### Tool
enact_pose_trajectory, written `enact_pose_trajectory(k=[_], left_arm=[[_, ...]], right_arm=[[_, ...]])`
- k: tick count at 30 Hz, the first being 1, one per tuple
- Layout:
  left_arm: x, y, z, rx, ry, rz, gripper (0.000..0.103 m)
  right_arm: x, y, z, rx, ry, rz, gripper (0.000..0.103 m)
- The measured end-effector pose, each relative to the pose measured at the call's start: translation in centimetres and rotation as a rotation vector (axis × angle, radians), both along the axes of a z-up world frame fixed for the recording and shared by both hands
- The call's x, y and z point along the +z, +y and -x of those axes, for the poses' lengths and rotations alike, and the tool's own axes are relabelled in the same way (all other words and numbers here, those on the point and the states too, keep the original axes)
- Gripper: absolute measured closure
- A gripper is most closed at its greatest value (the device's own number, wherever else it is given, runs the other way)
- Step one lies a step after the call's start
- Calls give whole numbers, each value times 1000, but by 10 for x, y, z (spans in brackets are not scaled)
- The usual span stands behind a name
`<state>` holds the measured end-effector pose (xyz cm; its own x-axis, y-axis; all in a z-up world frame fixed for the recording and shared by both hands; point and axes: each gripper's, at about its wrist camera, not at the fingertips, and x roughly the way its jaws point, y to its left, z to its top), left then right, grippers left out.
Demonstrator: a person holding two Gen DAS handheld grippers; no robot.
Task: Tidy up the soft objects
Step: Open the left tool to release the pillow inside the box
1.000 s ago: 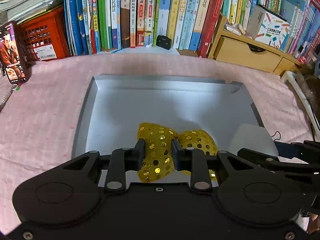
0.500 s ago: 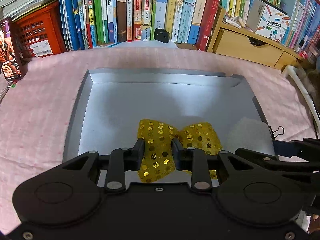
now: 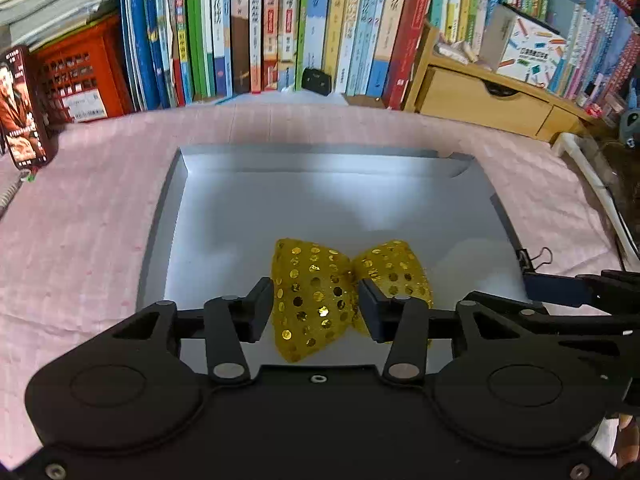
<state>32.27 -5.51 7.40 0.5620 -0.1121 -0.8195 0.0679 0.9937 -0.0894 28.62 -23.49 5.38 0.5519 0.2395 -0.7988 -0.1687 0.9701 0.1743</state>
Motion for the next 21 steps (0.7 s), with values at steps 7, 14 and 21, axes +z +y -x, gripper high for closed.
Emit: enact_pose_trajectory(k=[7, 14, 21], left_arm=[[20, -1, 26, -28, -72, -30, 43], [38, 2, 65, -52, -160, -33, 33], [50, 1, 103, -87, -237, -33, 31]], right_arm=[[18, -2, 17, 0, -60, 5, 29], [34, -3, 46, 17, -140, 2, 24], [49, -4, 77, 26, -226, 3, 22]])
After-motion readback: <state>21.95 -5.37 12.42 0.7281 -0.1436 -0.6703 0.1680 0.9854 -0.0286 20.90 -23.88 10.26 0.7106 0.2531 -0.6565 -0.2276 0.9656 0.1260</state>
